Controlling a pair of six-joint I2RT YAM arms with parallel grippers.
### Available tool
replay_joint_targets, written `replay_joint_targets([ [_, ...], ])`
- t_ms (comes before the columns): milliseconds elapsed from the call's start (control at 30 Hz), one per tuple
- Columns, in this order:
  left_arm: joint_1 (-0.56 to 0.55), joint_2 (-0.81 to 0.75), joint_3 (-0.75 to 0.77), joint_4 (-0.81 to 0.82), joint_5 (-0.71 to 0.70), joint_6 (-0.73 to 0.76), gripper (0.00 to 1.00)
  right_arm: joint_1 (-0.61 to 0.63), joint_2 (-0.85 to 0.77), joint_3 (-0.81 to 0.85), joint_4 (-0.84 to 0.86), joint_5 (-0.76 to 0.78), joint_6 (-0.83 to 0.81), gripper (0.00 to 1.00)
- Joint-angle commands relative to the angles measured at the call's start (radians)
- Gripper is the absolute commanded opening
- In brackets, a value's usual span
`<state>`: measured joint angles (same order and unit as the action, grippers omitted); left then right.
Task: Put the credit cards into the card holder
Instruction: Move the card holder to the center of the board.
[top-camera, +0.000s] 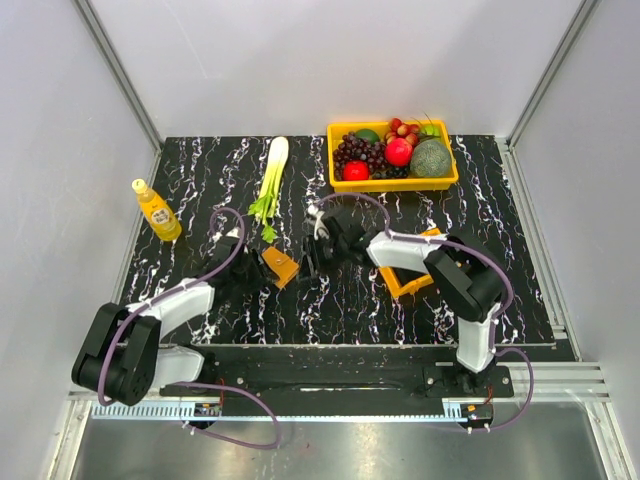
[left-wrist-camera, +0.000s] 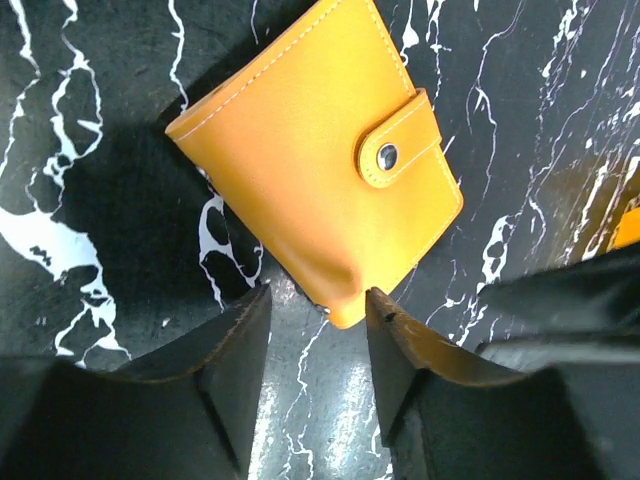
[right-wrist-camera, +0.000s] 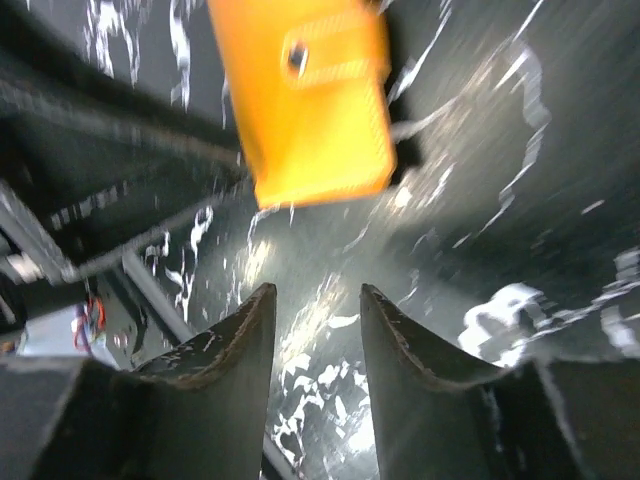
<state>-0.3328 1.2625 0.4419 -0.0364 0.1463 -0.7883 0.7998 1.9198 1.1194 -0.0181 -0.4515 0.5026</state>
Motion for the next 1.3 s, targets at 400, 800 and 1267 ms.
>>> replay_joint_targets([
  [400, 0.017, -0.083, -0.009, -0.014, -0.045, -0.066, 0.56, -0.076, 0.280, 0.419, -0.146, -0.026, -0.046, 0.46],
  [800, 0.026, 0.064, 0.026, 0.109, 0.019, 0.004, 0.43, -0.056, 0.211, 0.182, 0.070, -0.122, 0.050, 0.29],
  [1267, -0.176, 0.110, 0.080, 0.075, 0.063, 0.073, 0.39, 0.090, -0.122, -0.338, 0.322, 0.092, 0.295, 0.29],
])
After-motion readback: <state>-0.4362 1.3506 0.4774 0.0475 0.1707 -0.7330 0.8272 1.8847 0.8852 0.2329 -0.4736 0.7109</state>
